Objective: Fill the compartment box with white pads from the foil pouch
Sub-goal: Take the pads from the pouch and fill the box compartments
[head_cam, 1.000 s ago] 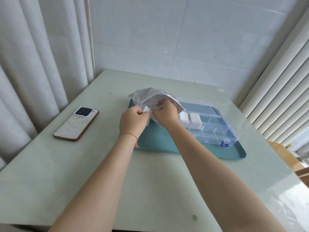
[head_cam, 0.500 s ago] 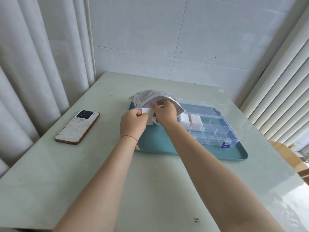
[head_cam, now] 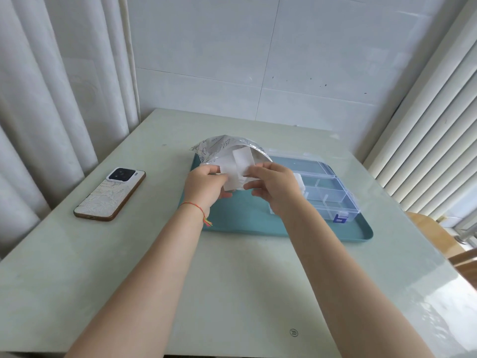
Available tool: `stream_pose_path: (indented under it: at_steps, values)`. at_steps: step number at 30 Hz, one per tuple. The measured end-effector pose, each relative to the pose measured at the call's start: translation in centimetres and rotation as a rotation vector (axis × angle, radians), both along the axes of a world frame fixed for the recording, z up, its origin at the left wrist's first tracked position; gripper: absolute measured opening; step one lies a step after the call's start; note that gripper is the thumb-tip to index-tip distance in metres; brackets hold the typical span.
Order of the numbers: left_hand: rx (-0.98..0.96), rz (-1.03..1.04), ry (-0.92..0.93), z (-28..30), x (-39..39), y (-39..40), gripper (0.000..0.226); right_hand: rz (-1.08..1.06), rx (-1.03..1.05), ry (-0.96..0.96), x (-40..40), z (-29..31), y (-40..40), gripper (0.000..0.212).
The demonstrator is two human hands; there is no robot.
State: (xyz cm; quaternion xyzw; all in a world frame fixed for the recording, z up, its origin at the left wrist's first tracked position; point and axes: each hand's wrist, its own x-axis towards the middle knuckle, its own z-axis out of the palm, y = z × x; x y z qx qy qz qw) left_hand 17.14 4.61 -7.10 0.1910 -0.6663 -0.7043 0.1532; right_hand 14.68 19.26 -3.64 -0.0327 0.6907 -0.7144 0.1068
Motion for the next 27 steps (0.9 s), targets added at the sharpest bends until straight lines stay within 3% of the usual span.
stream_pose_path:
  at_steps: [2, 7, 13, 19, 23, 27]
  values:
    - [0.076, -0.048, 0.027, 0.2, 0.2, 0.3, 0.018, 0.026, -0.050, -0.038, 0.4, -0.3, 0.2, 0.005]
    - [0.277, -0.227, 0.083, 1.0, 1.0, 0.8, 0.029, -0.054, 0.081, -0.028, 0.5, -1.7, -0.7, 0.015]
    - [0.464, -0.219, 0.063, 1.4, 0.8, 0.5, 0.022, -0.106, 0.174, 0.037, 0.4, -2.0, -1.3, 0.019]
    - [0.172, -0.020, 0.028, 0.4, 0.2, 0.1, 0.015, -0.131, 0.471, 0.224, -0.2, -1.6, -1.7, 0.010]
    - [-0.089, 0.113, -0.002, 0.1, 0.2, -0.2, 0.026, -0.160, 0.805, 0.447, -1.7, -1.7, -2.5, 0.035]
    - [-0.157, 0.137, -0.021, 0.2, 0.4, -0.4, 0.018, -0.133, 0.931, 0.470, -3.0, -2.2, -3.5, 0.041]
